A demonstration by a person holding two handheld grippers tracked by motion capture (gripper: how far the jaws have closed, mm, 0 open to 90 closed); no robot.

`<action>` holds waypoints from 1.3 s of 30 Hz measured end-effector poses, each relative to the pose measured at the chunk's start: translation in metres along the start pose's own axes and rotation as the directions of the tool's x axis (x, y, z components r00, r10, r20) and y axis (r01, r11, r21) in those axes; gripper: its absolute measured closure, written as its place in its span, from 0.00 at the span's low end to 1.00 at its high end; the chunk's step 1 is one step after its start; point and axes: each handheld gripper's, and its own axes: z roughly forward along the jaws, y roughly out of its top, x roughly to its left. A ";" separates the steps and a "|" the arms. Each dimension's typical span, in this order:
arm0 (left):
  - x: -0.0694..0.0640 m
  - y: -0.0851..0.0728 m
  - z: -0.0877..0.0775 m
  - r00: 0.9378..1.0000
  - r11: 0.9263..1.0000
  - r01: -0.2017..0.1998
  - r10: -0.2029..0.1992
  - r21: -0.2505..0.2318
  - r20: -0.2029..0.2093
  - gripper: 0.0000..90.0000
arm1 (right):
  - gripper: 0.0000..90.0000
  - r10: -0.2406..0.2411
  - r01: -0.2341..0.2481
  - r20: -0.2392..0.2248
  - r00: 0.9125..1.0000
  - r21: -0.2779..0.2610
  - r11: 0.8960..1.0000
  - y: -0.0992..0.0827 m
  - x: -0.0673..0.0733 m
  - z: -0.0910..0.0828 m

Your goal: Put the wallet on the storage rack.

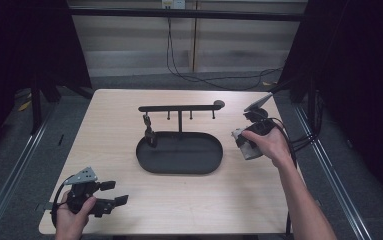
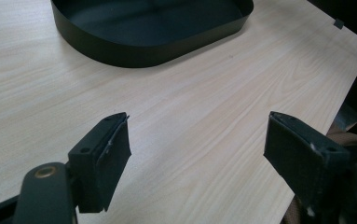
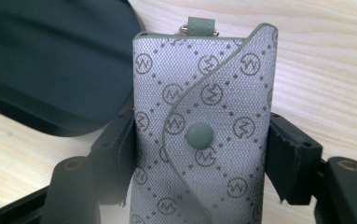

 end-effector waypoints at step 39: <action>-0.001 0.000 -0.003 1.000 1.000 -0.003 0.003 -0.008 -0.021 0.23 | 0.37 -0.013 -0.010 -0.231 0.973 -0.097 0.995 0.014 0.043 0.004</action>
